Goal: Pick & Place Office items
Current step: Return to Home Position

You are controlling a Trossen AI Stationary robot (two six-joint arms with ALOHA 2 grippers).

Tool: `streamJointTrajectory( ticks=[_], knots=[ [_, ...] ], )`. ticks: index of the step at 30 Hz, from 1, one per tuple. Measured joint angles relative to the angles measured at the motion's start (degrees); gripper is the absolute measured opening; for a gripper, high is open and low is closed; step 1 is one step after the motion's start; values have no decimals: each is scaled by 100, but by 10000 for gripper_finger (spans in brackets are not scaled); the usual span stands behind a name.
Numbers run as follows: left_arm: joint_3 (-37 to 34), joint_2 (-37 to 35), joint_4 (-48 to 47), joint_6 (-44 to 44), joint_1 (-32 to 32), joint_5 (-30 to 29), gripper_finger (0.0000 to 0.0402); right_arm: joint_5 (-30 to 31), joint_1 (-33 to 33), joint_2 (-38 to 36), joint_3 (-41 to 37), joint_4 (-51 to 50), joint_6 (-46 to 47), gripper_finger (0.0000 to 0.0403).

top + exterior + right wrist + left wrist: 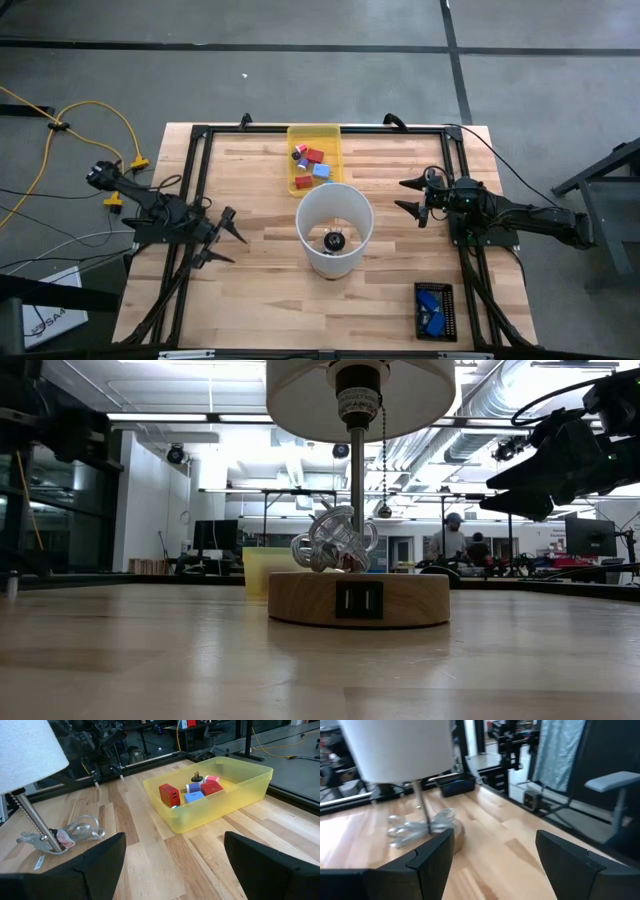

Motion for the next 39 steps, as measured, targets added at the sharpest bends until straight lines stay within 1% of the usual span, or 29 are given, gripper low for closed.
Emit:
streamJointTrajectory(
  ticks=[14, 24, 31, 39],
  knots=[
    [0, 65, -2, -2, 1296, -4, 273, -1, 0, 0, 0, 0, 0, 325],
    [0, 63, -1, -2, 2101, -4, 273, 1, 1, 0, 0, 2, 0, 325],
    [0, 63, 0, -3, 2431, -4, 273, 1, 1, -2, 0, 1, 2, 325],
    [0, 63, 0, -2, 2494, -4, 273, 1, 1, 0, 0, 2, 2, 325]
  ],
)
